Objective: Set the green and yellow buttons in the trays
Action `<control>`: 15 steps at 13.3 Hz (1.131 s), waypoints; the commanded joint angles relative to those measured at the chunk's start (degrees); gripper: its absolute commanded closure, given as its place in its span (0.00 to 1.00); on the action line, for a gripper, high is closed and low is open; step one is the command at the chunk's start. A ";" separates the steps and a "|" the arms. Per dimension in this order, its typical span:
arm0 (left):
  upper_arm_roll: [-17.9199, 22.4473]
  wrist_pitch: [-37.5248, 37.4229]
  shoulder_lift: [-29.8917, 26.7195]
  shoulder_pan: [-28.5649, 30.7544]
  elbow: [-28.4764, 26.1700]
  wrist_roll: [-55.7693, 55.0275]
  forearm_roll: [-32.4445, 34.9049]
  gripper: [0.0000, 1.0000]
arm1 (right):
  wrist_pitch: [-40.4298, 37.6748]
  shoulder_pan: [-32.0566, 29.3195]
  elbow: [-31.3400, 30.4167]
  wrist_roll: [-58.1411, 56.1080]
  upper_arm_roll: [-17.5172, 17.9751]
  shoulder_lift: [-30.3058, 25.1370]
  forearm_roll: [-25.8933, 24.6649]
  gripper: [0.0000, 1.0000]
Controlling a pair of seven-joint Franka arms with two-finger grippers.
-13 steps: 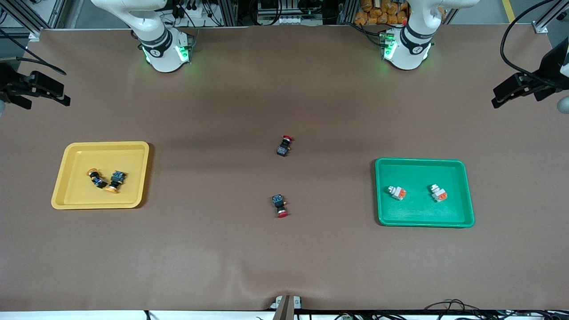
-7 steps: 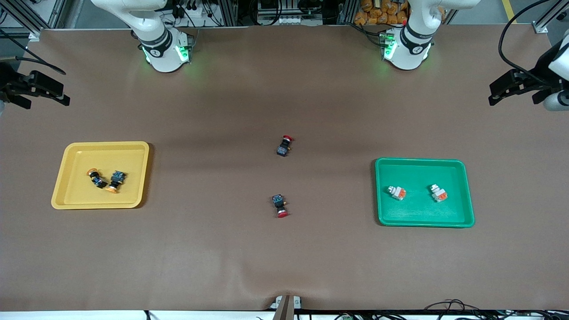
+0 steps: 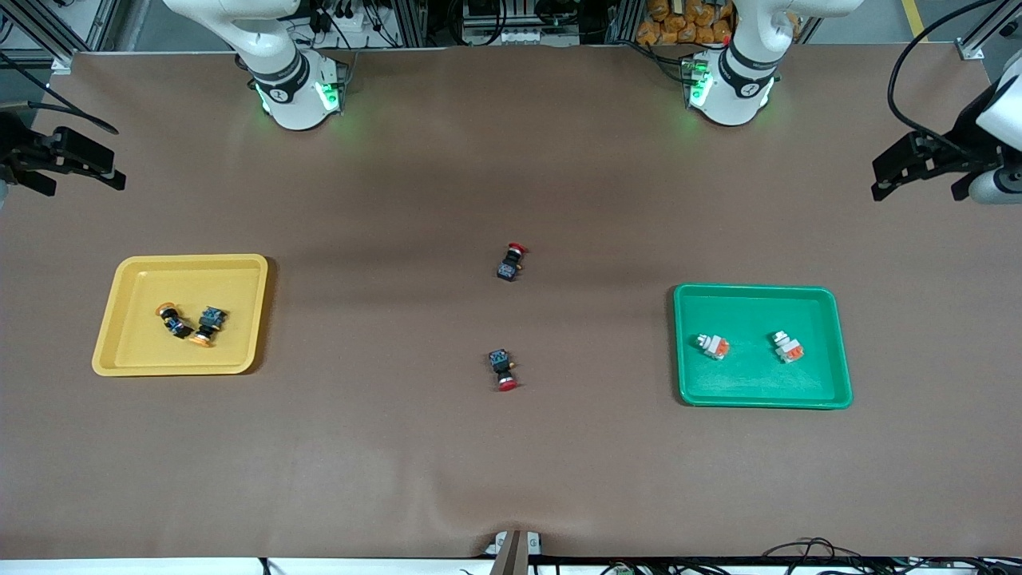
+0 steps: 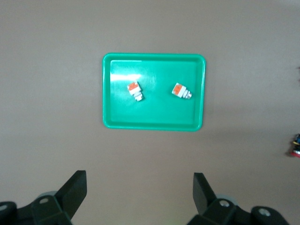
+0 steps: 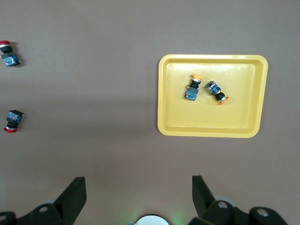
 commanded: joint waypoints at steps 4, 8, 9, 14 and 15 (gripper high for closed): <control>0.32 1.89 1.60 0.01 0.69 1.09 -1.37 0.00 | -0.79 -0.92 0.68 0.78 0.56 -0.21 0.65 0.00; 0.23 1.80 1.42 0.10 0.17 1.09 -1.46 0.00 | -0.70 -0.83 0.68 0.78 0.56 -0.21 0.65 0.00; 0.32 1.45 1.25 0.10 0.17 1.09 -1.46 0.00 | -0.70 -0.83 0.68 0.78 0.56 -0.21 0.65 0.00; 0.49 1.36 1.16 0.27 0.52 0.91 -0.76 0.00 | -0.70 -0.92 0.68 0.78 0.56 -0.21 0.65 0.00; 0.49 1.19 0.90 0.36 0.43 0.91 -0.76 0.00 | -0.70 -0.83 0.68 0.78 0.56 -0.21 0.65 0.00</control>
